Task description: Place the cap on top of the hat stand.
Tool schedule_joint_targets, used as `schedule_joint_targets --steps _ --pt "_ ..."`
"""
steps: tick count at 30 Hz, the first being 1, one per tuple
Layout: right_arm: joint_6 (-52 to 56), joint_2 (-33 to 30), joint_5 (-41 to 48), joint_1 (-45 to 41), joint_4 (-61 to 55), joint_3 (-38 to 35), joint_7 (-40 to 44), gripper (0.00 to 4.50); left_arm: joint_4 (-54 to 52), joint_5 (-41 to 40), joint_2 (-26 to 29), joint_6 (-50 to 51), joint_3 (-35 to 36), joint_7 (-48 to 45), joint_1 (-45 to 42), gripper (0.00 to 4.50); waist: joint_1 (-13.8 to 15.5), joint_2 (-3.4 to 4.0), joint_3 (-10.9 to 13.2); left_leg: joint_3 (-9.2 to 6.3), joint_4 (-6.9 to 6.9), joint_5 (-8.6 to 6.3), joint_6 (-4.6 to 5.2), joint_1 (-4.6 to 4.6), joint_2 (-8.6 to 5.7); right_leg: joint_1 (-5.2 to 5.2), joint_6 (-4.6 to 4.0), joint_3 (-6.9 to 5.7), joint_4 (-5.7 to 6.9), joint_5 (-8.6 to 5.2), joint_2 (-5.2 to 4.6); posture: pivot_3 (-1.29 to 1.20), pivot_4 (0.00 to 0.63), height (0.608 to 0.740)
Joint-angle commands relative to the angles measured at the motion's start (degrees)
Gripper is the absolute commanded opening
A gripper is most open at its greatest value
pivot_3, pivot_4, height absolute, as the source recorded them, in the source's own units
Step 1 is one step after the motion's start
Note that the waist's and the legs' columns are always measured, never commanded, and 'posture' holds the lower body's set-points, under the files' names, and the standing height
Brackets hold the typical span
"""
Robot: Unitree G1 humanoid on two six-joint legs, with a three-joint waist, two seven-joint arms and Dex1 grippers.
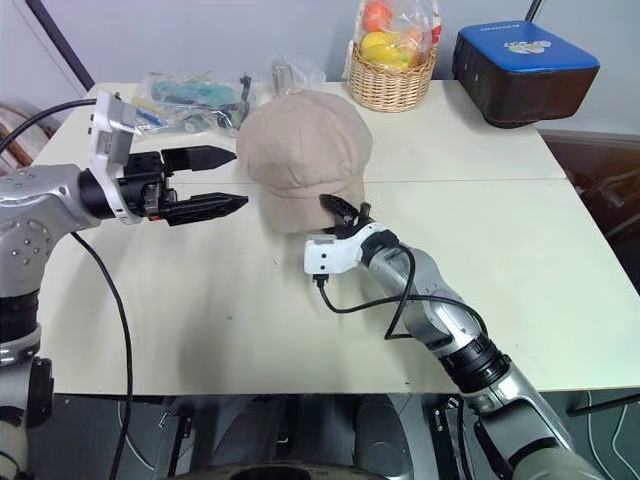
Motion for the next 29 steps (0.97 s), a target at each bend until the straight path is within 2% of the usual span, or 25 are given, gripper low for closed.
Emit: schedule_joint_targets --steps 1,7,10,12,13,14,16,18,20,22,25,29 --pt "-0.35 -2.62 1.43 3.07 -7.18 -4.21 2.38 3.01 0.39 0.81 0.40 -1.35 0.01 -1.12 -1.52 4.50 0.09 0.01 0.01 0.00 0.00 0.00 0.00 -0.01 0.00 -0.01 0.00 0.00 0.00 0.00 0.00 0.00 0.150 0.740" --pt "-2.99 -8.70 7.93 11.07 -16.38 -11.90 6.81 3.01 2.44 2.70 0.59 -2.65 -0.38 -2.56 -1.65 4.50 0.61 -0.01 0.02 0.01 0.00 -0.01 0.01 -0.01 0.00 0.00 0.01 0.00 -0.01 0.00 -0.01 0.00 0.150 0.740" --pt "-0.79 -9.64 15.83 14.35 -20.10 -16.87 11.13 3.01 3.28 3.68 0.85 -3.49 -0.49 -2.98 -1.26 4.50 0.92 -0.02 0.03 0.02 -0.01 -0.01 0.01 0.00 0.03 0.01 0.00 0.00 -0.01 0.00 0.00 0.00 0.150 0.740" --pt "3.85 -9.31 23.77 16.32 -22.79 -22.18 15.09 3.54 3.76 4.66 1.40 -4.32 -0.35 -3.41 -0.38 4.50 1.26 -0.02 0.03 0.01 -0.01 -0.01 0.01 -0.01 0.04 0.01 0.00 0.00 -0.01 0.00 0.00 0.00 0.150 0.740" --pt "6.91 -9.38 28.37 16.89 -23.92 -25.44 17.32 3.86 4.04 5.21 1.83 -4.75 -0.09 -3.59 0.18 4.50 1.34 -0.02 0.03 0.00 -0.01 -0.01 0.01 -0.01 0.05 0.04 0.00 0.00 -0.03 0.00 -0.01 0.00 0.150 0.740" --pt "11.90 -9.31 34.05 16.97 -25.04 -29.14 20.02 4.40 4.30 5.79 2.39 -5.30 0.26 -3.89 0.81 4.50 1.37 -0.02 0.03 -0.01 0.01 -0.01 0.02 -0.01 0.07 0.07 0.00 0.00 -0.05 0.00 -0.04 0.00 0.150 0.740" --pt "25.94 -10.08 49.17 15.47 -26.34 -38.00 26.52 4.47 5.06 6.60 4.01 -6.41 1.45 -4.72 2.35 4.50 1.36 -0.02 0.04 -0.01 0.04 -0.02 0.03 -0.01 0.11 0.09 0.01 0.00 -0.06 0.00 -0.10 0.00 0.150 0.740" --pt "39.84 -14.03 64.40 11.40 -23.33 -48.03 33.17 4.47 6.33 7.07 5.97 -7.34 2.97 -5.80 3.65 4.50 1.33 0.04 0.10 -0.03 0.04 -0.02 0.05 -0.01 0.14 0.11 0.00 -0.01 -0.08 0.00 -0.10 0.00 0.150 0.740" --pt "49.52 -19.34 73.87 6.68 -17.39 -54.38 37.47 4.47 7.87 7.60 7.61 -8.46 4.15 -6.84 4.59 4.50 1.37 0.09 0.16 -0.02 0.04 -0.03 0.06 -0.01 0.15 0.10 -0.02 -0.01 -0.09 -0.01 -0.11 0.00 0.150 0.740" --pt "55.52 -25.10 79.27 2.94 -10.11 -57.15 41.12 4.47 9.50 7.95 8.91 -9.40 5.38 -7.50 5.17 4.50 1.44 0.11 0.17 -0.03 0.02 -0.04 0.07 -0.01 0.18 0.10 -0.06 -0.05 -0.12 -0.04 -0.12 0.00 0.150 0.740" --pt "57.31 -31.53 83.20 1.04 -2.42 -56.95 46.10 4.47 11.34 8.15 10.19 -10.37 7.04 -8.01 5.11 4.50 1.52 0.08 0.16 0.00 -0.06 -0.06 0.11 -0.03 0.19 0.09 -0.17 -0.08 -0.23 -0.10 -0.15 0.00 0.150 0.740" --pt "55.18 -33.48 84.49 0.21 0.95 -54.17 47.74 4.47 11.94 8.87 10.40 -11.83 7.49 -8.13 5.14 4.50 1.45 0.09 0.16 0.09 -0.09 -0.10 0.17 -0.06 0.18 0.07 -0.03 -0.08 -0.27 -0.03 -0.20 0.00 0.150 0.740"
